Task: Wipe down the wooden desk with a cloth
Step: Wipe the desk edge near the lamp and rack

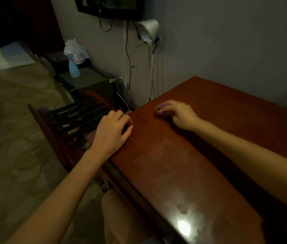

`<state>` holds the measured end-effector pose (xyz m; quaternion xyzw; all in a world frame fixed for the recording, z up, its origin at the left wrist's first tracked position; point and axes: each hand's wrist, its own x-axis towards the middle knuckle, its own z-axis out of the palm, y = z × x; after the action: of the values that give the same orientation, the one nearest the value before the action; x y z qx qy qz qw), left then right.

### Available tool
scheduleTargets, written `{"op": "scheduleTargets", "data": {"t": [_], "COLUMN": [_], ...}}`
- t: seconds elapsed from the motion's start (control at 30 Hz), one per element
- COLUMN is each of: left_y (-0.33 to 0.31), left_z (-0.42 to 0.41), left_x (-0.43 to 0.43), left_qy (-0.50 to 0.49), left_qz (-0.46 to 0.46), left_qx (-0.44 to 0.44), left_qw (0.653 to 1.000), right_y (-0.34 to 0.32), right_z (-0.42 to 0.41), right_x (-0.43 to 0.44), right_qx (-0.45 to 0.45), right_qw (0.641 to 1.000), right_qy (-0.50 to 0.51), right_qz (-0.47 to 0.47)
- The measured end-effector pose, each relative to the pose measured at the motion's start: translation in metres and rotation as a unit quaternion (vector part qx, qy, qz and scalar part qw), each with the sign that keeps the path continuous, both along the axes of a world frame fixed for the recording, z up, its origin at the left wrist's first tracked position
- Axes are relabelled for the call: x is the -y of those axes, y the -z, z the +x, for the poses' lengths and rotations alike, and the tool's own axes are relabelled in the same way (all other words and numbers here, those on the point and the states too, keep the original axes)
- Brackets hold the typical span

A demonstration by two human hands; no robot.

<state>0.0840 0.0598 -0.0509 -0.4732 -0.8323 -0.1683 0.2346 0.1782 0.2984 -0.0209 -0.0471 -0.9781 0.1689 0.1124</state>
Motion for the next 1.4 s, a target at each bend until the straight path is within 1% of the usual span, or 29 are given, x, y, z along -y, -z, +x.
{"op": "scheduleTargets", "data": {"t": [0.07, 0.1, 0.13, 0.17, 0.2, 0.27, 0.3, 0.33, 0.37, 0.4, 0.47, 0.53, 0.57, 0.63, 0.7, 0.73, 0.77, 0.87, 0.93, 0.97, 1.0, 1.07, 1.13, 1.17, 1.23, 1.3, 1.37, 1.4], "left_y": [0.006, 0.008, 0.009, 0.009, 0.009, 0.009, 0.009, 0.009, 0.009, 0.009, 0.010, 0.010, 0.010, 0.009, 0.008, 0.008, 0.008, 0.008, 0.008, 0.008, 0.009, 0.009, 0.008, 0.008, 0.007, 0.008, 0.008, 0.008], "left_z": [-0.002, -0.003, -0.004, -0.003, -0.003, -0.001, -0.001, -0.002, -0.002, -0.003, -0.003, -0.003, -0.002, 0.000, 0.000, 0.000, 0.000, -0.002, -0.002, -0.002, -0.002, -0.001, -0.001, -0.001, -0.001, -0.001, -0.001, -0.001], "left_x": [-0.002, -0.002, -0.001, -0.001, -0.001, -0.001, -0.001, -0.001, -0.001, 0.000, 0.002, 0.003, 0.003, 0.003, 0.003, 0.003, 0.003, 0.004, 0.004, 0.004, 0.003, 0.003, 0.003, 0.004, 0.005, 0.004, 0.004, 0.003], "left_qy": [-0.014, -0.016, -0.016, -0.015, -0.015, -0.019, -0.020, -0.020, -0.020, -0.020, -0.016, -0.015, -0.014, -0.013, -0.013, -0.013, -0.013, -0.009, -0.010, -0.011, -0.014, -0.018, -0.016, -0.014, -0.008, -0.010, -0.018, -0.020], "left_qz": [0.013, 0.020, 0.028, 0.035, 0.038, 0.037, 0.036, 0.034, 0.033, 0.033, 0.040, 0.051, 0.054, 0.055, 0.052, 0.051, 0.050, 0.057, 0.055, 0.052, 0.052, 0.053, 0.052, 0.054, 0.058, 0.060, 0.059, 0.059], "left_qx": [0.009, 0.012, 0.017, 0.022, 0.025, 0.028, 0.030, 0.034, 0.038, 0.045, 0.064, 0.080, 0.087, 0.092, 0.095, 0.097, 0.100, 0.107, 0.109, 0.106, 0.104, 0.104, 0.104, 0.107, 0.115, 0.118, 0.111, 0.108], "left_qw": [1.000, 1.000, 0.999, 0.999, 0.999, 0.999, 0.999, 0.999, 0.999, 0.998, 0.997, 0.995, 0.995, 0.994, 0.994, 0.994, 0.994, 0.993, 0.992, 0.993, 0.993, 0.993, 0.993, 0.993, 0.992, 0.991, 0.992, 0.992], "right_y": [0.008, 0.009, 0.007, 0.005, 0.003, 0.000, -0.001, -0.001, 0.001, 0.004, 0.012, 0.011, 0.006, 0.000, -0.002, -0.001, 0.001, 0.013, 0.016, 0.012, 0.008, 0.002, 0.002, 0.005, 0.014, 0.022, 0.017, 0.012], "right_z": [0.023, 0.034, 0.042, 0.045, 0.043, 0.027, 0.018, 0.011, 0.008, 0.012, 0.038, 0.065, 0.071, 0.064, 0.042, 0.032, 0.026, 0.048, 0.079, 0.087, 0.089, 0.072, 0.047, 0.038, 0.039, 0.065, 0.091, 0.097], "right_x": [0.028, 0.026, 0.016, -0.001, -0.020, -0.043, -0.038, -0.022, 0.001, 0.026, 0.062, 0.057, 0.043, 0.007, -0.004, 0.007, 0.026, 0.088, 0.095, 0.085, 0.071, 0.046, 0.051, 0.066, 0.104, 0.124, 0.112, 0.097], "right_qx": [0.010, 0.017, 0.030, 0.044, 0.049, 0.026, 0.002, -0.011, -0.012, -0.012, -0.005, 0.016, 0.031, 0.039, -0.003, -0.023, -0.028, -0.023, -0.008, 0.000, 0.008, 0.012, -0.010, -0.017, -0.034, -0.028, -0.003, 0.008], "right_qw": [0.993, 0.987, 0.985, 0.988, 0.993, 0.998, 0.998, 0.998, 1.000, 0.999, 0.989, 0.977, 0.978, 0.993, 0.999, 0.999, 0.999, 0.987, 0.975, 0.972, 0.976, 0.989, 0.996, 0.996, 0.987, 0.972, 0.962, 0.964], "right_qy": [-0.120, -0.159, -0.172, -0.151, -0.102, 0.006, 0.032, 0.031, 0.005, -0.042, -0.148, -0.212, -0.206, -0.115, -0.018, -0.005, -0.022, -0.158, -0.224, -0.233, -0.220, -0.142, -0.081, -0.082, -0.153, -0.232, -0.272, -0.267], "right_qz": [-0.010, -0.011, -0.005, 0.004, 0.012, 0.054, 0.062, 0.049, 0.026, 0.006, -0.002, -0.002, 0.002, 0.009, 0.044, 0.044, 0.029, 0.000, -0.007, -0.005, 0.003, 0.031, 0.033, 0.027, 0.016, 0.004, -0.011, -0.006]}}
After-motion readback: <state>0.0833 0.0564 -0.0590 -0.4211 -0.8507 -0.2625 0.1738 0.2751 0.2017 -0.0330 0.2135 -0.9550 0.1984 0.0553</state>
